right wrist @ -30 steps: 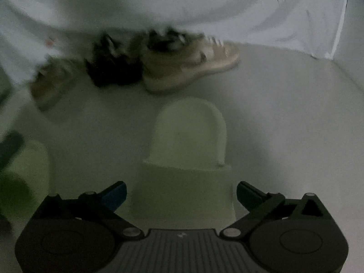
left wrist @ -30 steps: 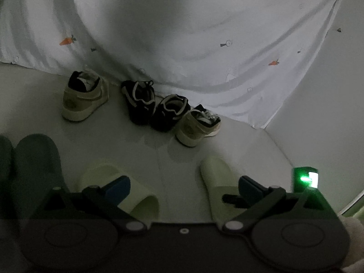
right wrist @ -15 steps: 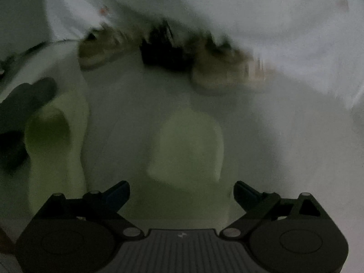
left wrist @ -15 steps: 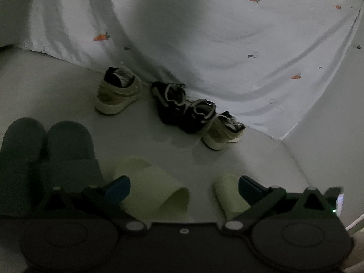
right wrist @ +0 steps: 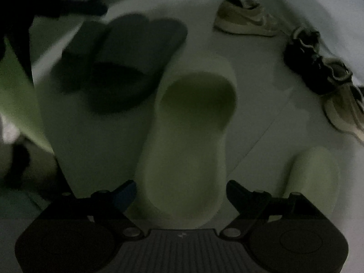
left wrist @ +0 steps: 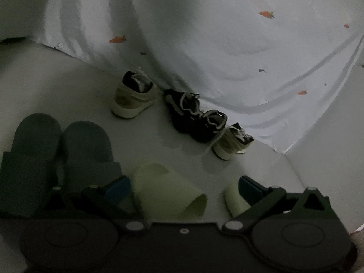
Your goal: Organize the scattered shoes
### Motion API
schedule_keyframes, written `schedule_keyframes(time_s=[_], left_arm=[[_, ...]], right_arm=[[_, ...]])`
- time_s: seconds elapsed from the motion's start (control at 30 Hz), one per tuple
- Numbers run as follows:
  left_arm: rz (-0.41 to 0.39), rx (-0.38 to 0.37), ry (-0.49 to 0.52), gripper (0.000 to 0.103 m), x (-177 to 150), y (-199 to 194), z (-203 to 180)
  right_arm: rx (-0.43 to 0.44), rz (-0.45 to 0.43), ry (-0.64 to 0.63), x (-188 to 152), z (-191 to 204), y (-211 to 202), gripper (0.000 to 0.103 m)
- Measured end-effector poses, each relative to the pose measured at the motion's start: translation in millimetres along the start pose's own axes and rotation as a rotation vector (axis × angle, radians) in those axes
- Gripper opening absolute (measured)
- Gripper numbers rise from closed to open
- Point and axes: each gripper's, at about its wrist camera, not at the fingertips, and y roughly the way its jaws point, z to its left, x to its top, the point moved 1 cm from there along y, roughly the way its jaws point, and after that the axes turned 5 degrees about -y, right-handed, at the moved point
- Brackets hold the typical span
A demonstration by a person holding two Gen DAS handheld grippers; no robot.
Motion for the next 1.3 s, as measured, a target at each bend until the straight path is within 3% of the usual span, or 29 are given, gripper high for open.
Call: schedule_keyframes(time_s=[0.13,0.2,0.33,0.47,0.53,0.63,0.7,0.77,0.87,0.93,1.03,1.13,1.3], left_arm=[[-0.009,0.017,-0.014,0.103,1.8,-2.4,8.5],[-0.026,0.016,-0.029,0.103,4.9,-4.1,13.2],[-0.036,0.012,-0.037,0.103,9.8,-3.2,17.3],[-0.037,0.019,-0.024,0.103,13.7,-2.1,18.3],[-0.035,0.03,-0.028,0.103,15.6,-0.2,20.7],[-0.026,0.055,-0.035,0.103,18.8,2.1,24.7],[-0.028,0.062,-0.031,0.103,21.8,2.6,27.4],[-0.029,0.067,-0.037,0.103,23.8,3.1,30.2],[-0.028,0.075,-0.045,0.103,27.9,4.9,34.6],[-0.031,0.076,-0.037,0.103,30.0,4.5,35.4],[-0.033,0.077,-0.037,0.103,30.4,4.2,36.2],[-0.036,0.103,-0.04,0.103,28.1,1.5,39.2],[-0.05,0.103,-0.065,0.103,26.2,-3.9,42.9]], right_arm=[[-0.115,0.049,-0.062,2.9,-11.2,0.6,0.087],[-0.22,0.079,-0.093,5.8,-23.0,3.7,0.087],[-0.303,0.092,-0.094,13.0,-52.7,13.6,0.087],[-0.393,0.087,0.025,31.1,-93.5,26.4,0.087],[-0.44,0.072,0.159,39.2,-116.1,30.4,0.087],[-0.466,0.016,0.359,47.8,-132.2,25.0,0.087],[-0.453,-0.113,0.491,56.4,-121.0,6.4,0.088],[-0.407,-0.227,0.495,66.8,-96.3,-0.9,0.094],[-0.356,-0.339,0.384,85.3,-60.2,2.0,0.097],[-0.351,-0.356,0.241,99.9,-35.4,14.3,0.097],[-0.409,-0.3,0.078,114.8,-6.3,48.9,0.097],[-0.462,-0.215,0.051,109.8,-3.4,67.7,0.098],[-0.434,-0.199,0.039,82.3,-6.9,55.5,0.098]])
